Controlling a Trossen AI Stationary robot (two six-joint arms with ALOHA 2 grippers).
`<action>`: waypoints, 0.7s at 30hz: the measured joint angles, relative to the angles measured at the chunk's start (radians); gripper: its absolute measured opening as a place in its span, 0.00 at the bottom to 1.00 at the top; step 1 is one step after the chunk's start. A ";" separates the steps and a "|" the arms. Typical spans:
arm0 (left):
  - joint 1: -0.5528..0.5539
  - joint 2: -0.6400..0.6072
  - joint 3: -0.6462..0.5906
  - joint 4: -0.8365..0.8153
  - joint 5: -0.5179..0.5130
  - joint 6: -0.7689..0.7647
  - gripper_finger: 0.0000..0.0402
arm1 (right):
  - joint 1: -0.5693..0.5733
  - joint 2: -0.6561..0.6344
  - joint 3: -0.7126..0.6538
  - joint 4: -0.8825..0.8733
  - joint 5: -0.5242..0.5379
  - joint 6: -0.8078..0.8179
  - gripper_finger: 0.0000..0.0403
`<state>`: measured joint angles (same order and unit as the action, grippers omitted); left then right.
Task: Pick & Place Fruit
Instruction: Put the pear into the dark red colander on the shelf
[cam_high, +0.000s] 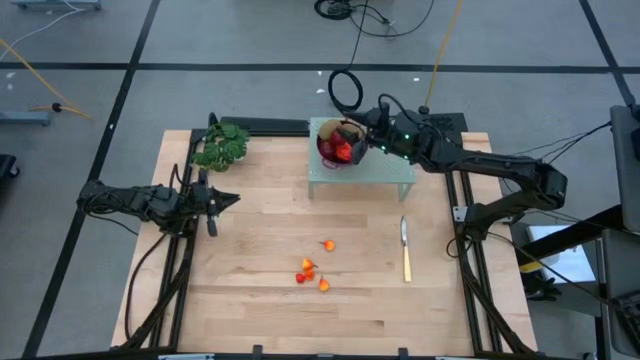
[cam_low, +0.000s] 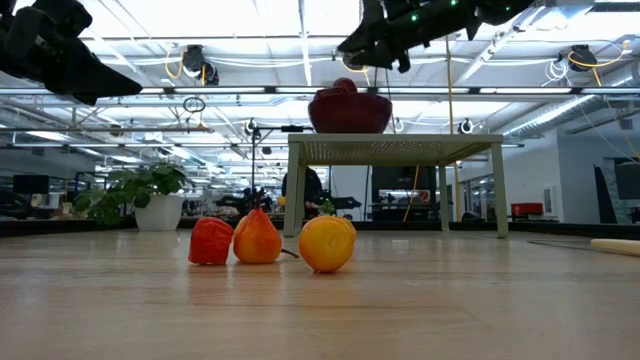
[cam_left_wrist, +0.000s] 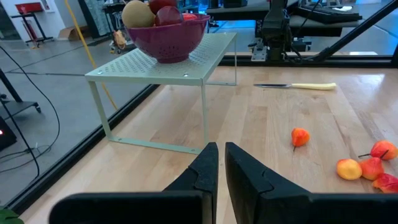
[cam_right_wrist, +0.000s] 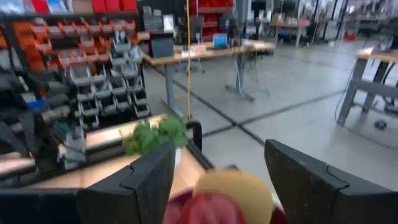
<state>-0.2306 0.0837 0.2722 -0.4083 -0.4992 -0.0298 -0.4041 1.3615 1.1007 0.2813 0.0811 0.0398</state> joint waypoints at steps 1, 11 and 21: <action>0.000 0.000 0.000 0.000 0.000 0.000 0.08 | 0.005 -0.005 0.000 0.010 0.001 -0.001 0.60; 0.000 0.000 0.000 0.000 0.000 0.000 0.08 | 0.153 -0.086 0.001 -0.084 -0.003 -0.053 0.60; 0.000 0.000 0.000 0.000 0.000 -0.001 0.08 | 0.398 -0.096 0.001 -0.130 0.063 -0.045 0.60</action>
<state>-0.2306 0.0837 0.2722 -0.4084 -0.4988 -0.0303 -0.0056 1.2655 1.1015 0.1513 0.1436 -0.0054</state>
